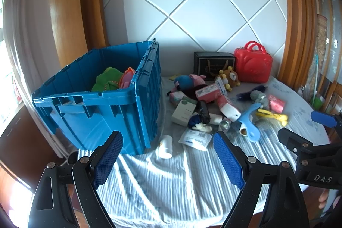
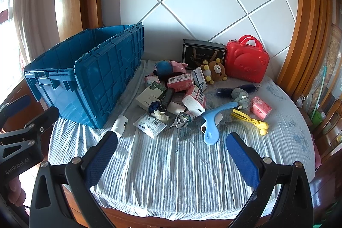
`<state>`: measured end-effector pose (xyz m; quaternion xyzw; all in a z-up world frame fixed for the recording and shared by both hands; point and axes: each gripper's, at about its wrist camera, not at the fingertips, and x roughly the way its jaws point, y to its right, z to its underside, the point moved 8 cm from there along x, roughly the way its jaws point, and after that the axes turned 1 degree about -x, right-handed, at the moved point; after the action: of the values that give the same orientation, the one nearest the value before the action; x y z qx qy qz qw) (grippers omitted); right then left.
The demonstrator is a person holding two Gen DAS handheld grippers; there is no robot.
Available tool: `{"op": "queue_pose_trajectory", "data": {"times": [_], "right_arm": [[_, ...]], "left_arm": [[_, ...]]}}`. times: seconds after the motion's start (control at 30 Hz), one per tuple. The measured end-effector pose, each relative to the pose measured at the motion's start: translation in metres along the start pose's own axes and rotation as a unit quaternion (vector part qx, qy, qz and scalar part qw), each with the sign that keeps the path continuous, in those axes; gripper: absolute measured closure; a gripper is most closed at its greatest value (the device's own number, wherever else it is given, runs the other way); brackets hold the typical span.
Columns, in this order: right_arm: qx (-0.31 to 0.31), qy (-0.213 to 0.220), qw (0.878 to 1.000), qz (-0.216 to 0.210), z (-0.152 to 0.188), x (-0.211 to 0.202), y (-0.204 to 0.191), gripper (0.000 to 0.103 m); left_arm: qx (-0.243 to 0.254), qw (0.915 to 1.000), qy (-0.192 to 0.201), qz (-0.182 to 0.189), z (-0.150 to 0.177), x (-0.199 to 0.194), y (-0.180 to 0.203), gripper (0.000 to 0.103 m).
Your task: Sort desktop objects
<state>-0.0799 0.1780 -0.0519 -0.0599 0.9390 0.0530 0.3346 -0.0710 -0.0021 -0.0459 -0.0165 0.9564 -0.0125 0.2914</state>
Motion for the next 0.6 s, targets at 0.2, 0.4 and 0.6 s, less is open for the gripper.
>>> {"op": "queue_pose_trajectory", "data": {"times": [0.2, 0.4, 0.6], "right_arm": [[0.001, 0.000, 1.000, 0.000, 0.000, 0.002, 0.001, 0.000], [0.002, -0.004, 1.000, 0.000, 0.002, 0.006, 0.003, 0.000], [0.005, -0.007, 1.000, -0.001, 0.003, 0.010, 0.008, 0.000]], "left_arm": [[0.000, 1.0000, -0.001, -0.001, 0.000, 0.003, 0.001, 0.016], [0.000, 1.0000, -0.005, -0.002, 0.001, 0.008, 0.003, 0.016], [0.001, 1.0000, -0.008, -0.004, 0.002, 0.012, 0.006, 0.016]]}}
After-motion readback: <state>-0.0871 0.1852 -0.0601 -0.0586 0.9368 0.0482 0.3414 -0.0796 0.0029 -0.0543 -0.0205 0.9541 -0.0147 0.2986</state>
